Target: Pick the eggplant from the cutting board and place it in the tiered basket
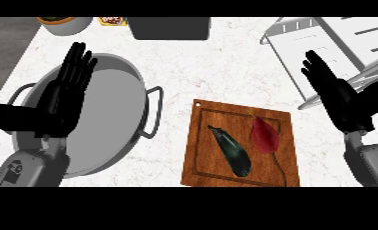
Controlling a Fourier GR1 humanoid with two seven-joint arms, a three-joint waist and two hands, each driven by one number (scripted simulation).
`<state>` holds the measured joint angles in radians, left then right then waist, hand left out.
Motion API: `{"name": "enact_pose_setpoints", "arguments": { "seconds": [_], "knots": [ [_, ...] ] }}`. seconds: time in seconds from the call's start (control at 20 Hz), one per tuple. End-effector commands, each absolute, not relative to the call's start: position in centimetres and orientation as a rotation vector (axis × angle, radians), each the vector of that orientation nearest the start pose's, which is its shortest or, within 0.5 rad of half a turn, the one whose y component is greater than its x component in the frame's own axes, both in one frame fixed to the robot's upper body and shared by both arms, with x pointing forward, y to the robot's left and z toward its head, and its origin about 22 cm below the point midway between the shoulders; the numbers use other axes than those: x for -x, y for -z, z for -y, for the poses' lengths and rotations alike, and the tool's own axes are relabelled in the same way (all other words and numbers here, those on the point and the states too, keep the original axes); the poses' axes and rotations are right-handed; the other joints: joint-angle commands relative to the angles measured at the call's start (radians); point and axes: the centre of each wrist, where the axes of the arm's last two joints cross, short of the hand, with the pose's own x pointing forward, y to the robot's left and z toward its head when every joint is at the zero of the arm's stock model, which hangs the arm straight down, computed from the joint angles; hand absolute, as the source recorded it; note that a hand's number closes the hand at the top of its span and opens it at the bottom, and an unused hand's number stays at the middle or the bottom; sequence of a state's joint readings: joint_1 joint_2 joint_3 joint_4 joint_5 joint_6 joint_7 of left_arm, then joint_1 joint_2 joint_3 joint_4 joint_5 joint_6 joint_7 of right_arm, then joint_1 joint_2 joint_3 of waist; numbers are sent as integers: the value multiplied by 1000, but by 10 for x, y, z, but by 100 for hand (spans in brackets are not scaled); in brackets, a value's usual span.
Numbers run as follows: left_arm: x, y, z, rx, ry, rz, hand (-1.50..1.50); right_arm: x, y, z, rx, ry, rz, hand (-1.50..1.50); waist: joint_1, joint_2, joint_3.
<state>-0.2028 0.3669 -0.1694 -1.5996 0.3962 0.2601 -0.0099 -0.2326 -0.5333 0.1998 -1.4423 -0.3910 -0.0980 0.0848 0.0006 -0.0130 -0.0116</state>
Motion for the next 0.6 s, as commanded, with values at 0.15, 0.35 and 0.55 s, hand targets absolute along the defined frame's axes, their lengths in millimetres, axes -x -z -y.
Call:
{"name": "enact_pose_setpoints", "arguments": {
  "seconds": [0.15,0.35,0.55],
  "knots": [
    [-275,-37,-249,50,163,1641,0,-298,-32,162,-42,-310,1371,-150,35,23,9],
    [-264,-6,-228,104,248,1536,0,-286,1,101,91,-416,1236,-150,42,28,8],
    [-272,0,-218,104,251,1534,0,-279,8,52,-38,-289,1367,-150,28,22,12]
  ]
}}
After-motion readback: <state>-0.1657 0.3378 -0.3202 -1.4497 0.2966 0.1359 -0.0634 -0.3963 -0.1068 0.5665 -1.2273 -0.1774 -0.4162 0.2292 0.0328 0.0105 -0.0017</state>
